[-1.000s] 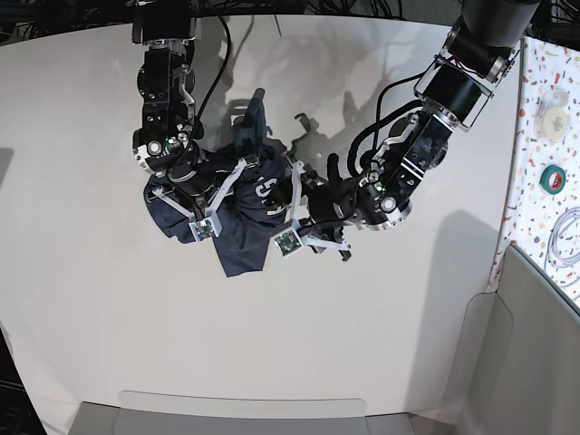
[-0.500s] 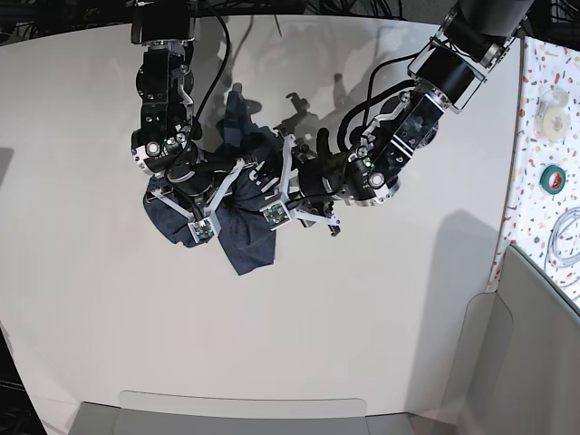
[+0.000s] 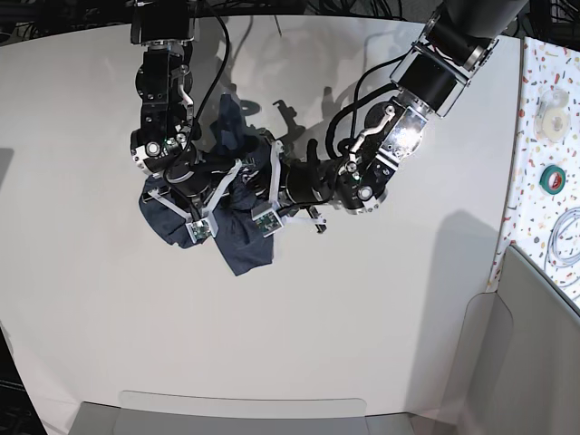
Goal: Layout the t-shirt on the table in an organized manner, then fold the t-shirt properly
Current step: 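Lift the shirt with both grippers and shake it loose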
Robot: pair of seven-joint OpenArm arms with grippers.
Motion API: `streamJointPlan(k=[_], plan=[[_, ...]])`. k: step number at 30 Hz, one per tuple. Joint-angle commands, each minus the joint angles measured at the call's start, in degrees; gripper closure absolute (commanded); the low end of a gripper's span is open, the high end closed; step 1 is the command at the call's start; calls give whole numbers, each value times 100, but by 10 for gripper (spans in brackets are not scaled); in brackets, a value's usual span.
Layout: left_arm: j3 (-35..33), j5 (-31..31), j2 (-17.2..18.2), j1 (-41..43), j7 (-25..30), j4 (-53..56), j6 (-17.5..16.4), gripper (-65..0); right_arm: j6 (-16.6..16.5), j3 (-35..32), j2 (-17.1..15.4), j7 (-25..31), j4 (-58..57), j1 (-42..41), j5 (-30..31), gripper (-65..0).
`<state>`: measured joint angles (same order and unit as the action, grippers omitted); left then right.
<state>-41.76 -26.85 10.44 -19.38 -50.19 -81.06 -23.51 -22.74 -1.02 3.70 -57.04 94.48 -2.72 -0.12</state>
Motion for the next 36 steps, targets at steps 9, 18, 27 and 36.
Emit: streamJointPlan(k=[9, 18, 27, 36], plan=[[338, 202, 33, 131, 48, 84, 69, 0, 10, 9, 109, -165, 913, -93, 34, -289], [330, 210, 42, 140, 74, 84, 69, 0, 2, 431, 214, -165, 122, -699, 350, -451], [330, 210, 42, 140, 74, 84, 69, 0, -7, 677, 47, -165, -1136, -1262, 1546, -450], [330, 210, 156, 140, 83, 92, 69, 0, 2, 686, 12, -165, -1153, -1288, 1933, -22]])
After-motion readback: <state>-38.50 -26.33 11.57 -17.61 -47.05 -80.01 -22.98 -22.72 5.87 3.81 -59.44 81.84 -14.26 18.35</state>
